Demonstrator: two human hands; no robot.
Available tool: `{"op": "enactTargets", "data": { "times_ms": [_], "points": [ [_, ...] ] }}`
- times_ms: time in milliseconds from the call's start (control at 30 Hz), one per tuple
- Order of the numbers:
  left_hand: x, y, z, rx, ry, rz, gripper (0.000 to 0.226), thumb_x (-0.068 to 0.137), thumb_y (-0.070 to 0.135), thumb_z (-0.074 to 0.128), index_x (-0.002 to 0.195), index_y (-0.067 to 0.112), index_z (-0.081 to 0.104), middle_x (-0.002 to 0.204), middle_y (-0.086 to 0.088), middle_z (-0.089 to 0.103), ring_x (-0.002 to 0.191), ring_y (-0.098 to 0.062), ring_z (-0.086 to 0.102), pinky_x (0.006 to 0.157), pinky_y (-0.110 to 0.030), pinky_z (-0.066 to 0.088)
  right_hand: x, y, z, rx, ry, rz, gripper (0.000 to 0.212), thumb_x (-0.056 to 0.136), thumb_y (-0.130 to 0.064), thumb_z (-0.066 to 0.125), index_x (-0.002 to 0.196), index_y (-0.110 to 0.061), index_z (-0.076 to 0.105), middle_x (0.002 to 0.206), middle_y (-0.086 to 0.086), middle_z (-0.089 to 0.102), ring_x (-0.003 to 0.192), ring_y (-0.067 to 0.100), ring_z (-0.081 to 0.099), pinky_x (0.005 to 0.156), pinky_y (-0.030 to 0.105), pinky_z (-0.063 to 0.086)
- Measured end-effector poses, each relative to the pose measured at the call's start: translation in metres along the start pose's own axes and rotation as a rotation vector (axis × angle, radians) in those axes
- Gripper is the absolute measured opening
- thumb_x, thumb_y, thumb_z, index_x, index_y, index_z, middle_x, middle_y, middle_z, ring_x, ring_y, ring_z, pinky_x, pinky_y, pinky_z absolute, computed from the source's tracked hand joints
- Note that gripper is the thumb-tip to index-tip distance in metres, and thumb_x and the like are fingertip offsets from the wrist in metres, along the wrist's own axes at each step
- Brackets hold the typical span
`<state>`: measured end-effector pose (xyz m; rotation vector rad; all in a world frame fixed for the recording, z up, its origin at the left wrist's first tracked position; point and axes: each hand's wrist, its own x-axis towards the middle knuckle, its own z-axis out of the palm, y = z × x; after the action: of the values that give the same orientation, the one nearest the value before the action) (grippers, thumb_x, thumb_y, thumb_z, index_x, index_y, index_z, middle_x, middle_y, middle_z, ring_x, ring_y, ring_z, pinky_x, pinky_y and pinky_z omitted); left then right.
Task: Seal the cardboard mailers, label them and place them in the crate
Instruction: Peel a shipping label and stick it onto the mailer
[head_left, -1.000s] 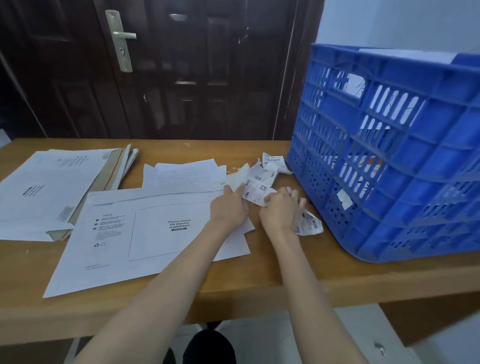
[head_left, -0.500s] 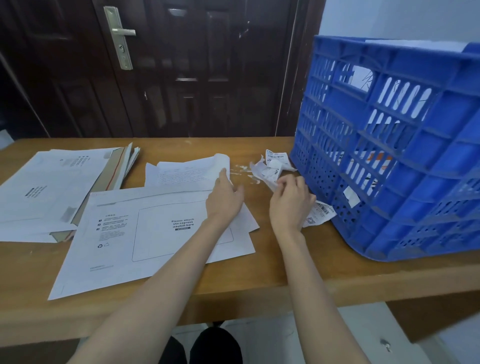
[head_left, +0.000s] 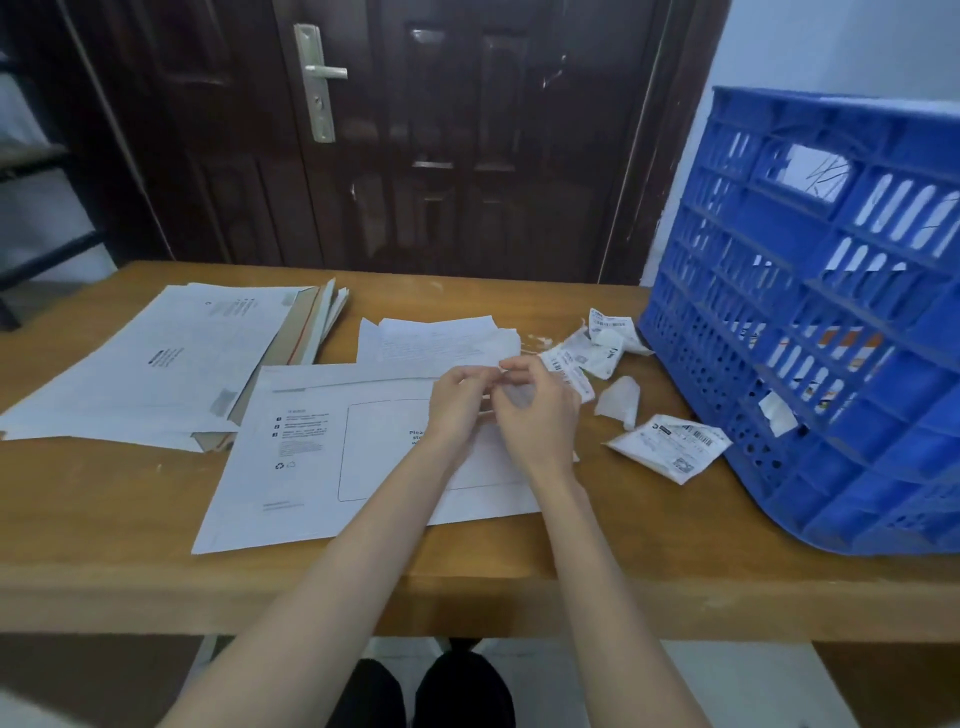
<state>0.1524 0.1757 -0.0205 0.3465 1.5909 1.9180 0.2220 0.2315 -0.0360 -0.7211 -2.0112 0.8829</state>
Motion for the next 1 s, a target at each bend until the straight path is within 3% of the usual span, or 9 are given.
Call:
{"op": "enactTargets", "data": {
  "times_ms": [133, 267, 400, 567, 833, 1000],
  "points": [
    [-0.001, 0.000, -0.018, -0.023, 0.059, 0.022, 0.020, 0.091, 0.003, 0.053, 0.103, -0.005, 0.068, 0.089, -0.014, 0.068, 0.057, -0.012, 0.066, 0.048, -0.018, 0.048, -0.010, -0.001, 0.017, 0.123, 0.008, 0.049, 0.016, 0.091, -0.020, 0.056, 0.106, -0.026, 0.054, 0.087, -0.018, 0.068, 0.096, 0.009, 0.062, 0.090, 0.044, 0.048],
    [-0.004, -0.008, -0.027, -0.046, 0.038, 0.046, 0.019, 0.091, 0.004, 0.057, 0.103, -0.003, 0.070, 0.099, -0.020, 0.071, 0.069, -0.021, 0.070, 0.053, -0.020, 0.050, -0.017, -0.001, 0.026, 0.017, 0.089, -0.021, 0.009, 0.092, -0.019, 0.058, 0.100, -0.020, 0.060, 0.087, -0.013, 0.065, 0.088, 0.009, 0.062, 0.085, 0.042, 0.049],
    [-0.007, -0.017, -0.024, -0.075, 0.074, 0.104, 0.017, 0.092, 0.005, 0.056, 0.108, 0.006, 0.061, 0.092, -0.018, 0.069, 0.070, -0.019, 0.070, 0.058, -0.023, 0.053, -0.020, -0.002, 0.028, -0.073, 0.131, -0.099, 0.005, 0.092, -0.014, 0.057, 0.094, -0.017, 0.061, 0.086, -0.010, 0.066, 0.083, 0.009, 0.060, 0.085, 0.038, 0.049],
    [-0.004, -0.027, -0.027, -0.033, 0.070, 0.199, 0.007, 0.092, 0.009, 0.059, 0.099, 0.005, 0.059, 0.091, -0.016, 0.070, 0.083, -0.024, 0.070, 0.072, -0.037, 0.056, -0.019, 0.001, 0.029, 0.001, 0.121, -0.063, 0.010, 0.093, -0.015, 0.053, 0.096, -0.019, 0.062, 0.089, -0.011, 0.066, 0.086, 0.010, 0.061, 0.078, 0.038, 0.051],
    [-0.001, -0.035, -0.033, 0.120, 0.097, 0.397, 0.016, 0.085, 0.029, 0.062, 0.086, 0.013, 0.067, 0.086, -0.008, 0.064, 0.082, -0.027, 0.057, 0.075, -0.046, 0.048, -0.021, 0.003, 0.031, 0.055, 0.086, -0.045, 0.024, 0.094, -0.033, 0.045, 0.102, -0.021, 0.065, 0.093, -0.011, 0.068, 0.091, 0.014, 0.061, 0.076, 0.031, 0.052],
    [-0.001, -0.035, -0.032, 0.158, 0.025, 0.409, 0.011, 0.091, 0.025, 0.055, 0.085, 0.021, 0.062, 0.092, -0.008, 0.062, 0.093, -0.030, 0.058, 0.087, -0.050, 0.048, -0.019, 0.002, 0.030, 0.115, 0.034, 0.027, 0.013, 0.095, -0.028, 0.056, 0.099, -0.022, 0.066, 0.089, -0.015, 0.067, 0.084, 0.002, 0.061, 0.072, 0.018, 0.050]
  ]
}}
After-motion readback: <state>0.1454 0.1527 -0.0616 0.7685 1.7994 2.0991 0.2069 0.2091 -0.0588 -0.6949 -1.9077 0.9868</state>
